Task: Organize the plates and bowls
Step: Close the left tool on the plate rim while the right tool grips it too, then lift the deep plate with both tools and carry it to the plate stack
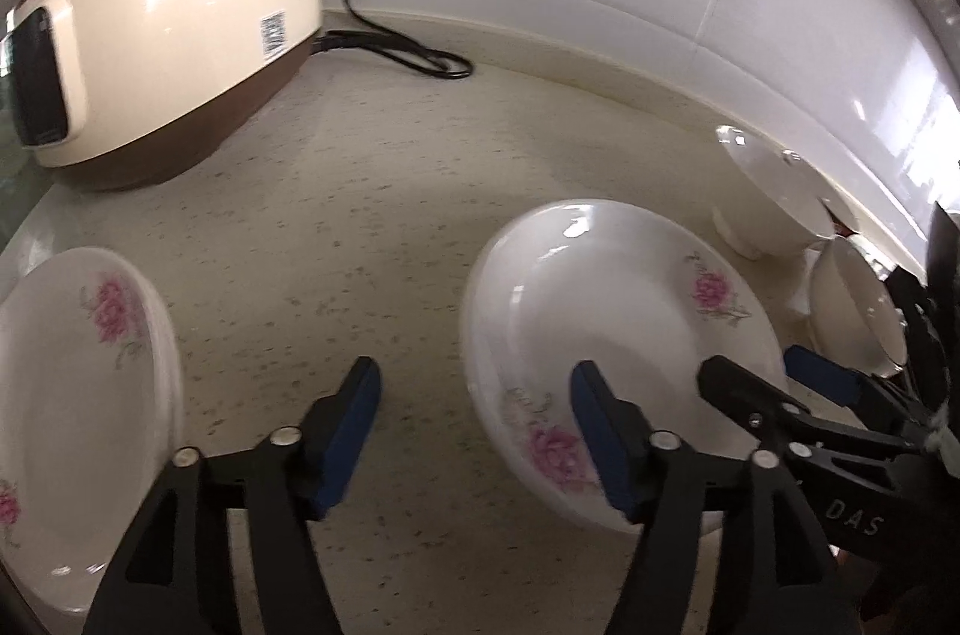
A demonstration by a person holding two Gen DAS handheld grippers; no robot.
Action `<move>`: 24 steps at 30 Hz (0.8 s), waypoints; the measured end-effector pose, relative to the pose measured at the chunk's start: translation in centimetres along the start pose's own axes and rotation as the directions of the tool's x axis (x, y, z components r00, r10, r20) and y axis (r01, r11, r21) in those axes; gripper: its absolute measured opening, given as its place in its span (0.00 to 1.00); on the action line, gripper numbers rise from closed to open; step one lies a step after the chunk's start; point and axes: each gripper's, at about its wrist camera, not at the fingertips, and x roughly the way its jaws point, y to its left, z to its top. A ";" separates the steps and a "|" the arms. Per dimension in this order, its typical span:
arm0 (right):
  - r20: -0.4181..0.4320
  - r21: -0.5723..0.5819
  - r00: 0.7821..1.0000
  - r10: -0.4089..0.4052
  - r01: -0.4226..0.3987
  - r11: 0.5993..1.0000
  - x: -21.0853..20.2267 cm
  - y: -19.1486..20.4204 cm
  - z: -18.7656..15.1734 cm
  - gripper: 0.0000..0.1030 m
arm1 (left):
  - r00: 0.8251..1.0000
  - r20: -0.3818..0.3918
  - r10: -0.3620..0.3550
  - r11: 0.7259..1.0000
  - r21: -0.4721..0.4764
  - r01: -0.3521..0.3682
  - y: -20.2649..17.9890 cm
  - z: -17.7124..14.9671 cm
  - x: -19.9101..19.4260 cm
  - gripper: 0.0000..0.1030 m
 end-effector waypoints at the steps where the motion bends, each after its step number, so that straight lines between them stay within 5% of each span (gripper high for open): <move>1: 0.001 0.003 1.000 0.000 0.000 1.000 0.0 0.0 0.0 0.86 | 1.000 0.001 0.002 1.000 -0.015 -0.002 0.3 -0.1 -0.1 0.71; 5: 0.010 -0.007 1.000 0.005 -0.005 1.000 -0.2 0.1 -0.1 0.81 | 1.000 0.006 0.016 1.000 -0.013 -0.016 0.4 -0.4 -0.3 0.71; 7: 0.015 -0.015 1.000 0.025 -0.025 1.000 -0.4 0.3 -0.2 0.23 | 0.999 0.003 0.035 0.999 -0.004 -0.035 0.2 -0.6 -0.3 0.71; 10: 0.017 -0.031 0.998 0.055 -0.054 0.998 -0.5 0.7 -0.4 0.22 | 0.999 0.006 0.045 0.998 0.032 -0.045 -0.6 -0.9 -0.4 0.58; 12: 0.016 -0.028 0.998 0.056 -0.055 0.998 -0.5 0.7 -0.4 0.22 | 1.000 0.006 -0.020 0.999 0.043 0.020 -1.3 -1.0 -0.6 0.26; 24: -0.001 0.019 0.995 0.102 -0.102 0.995 -0.4 -0.1 -0.1 0.23 | 1.000 0.019 -0.020 0.999 0.030 0.019 -1.3 -1.1 -0.8 0.26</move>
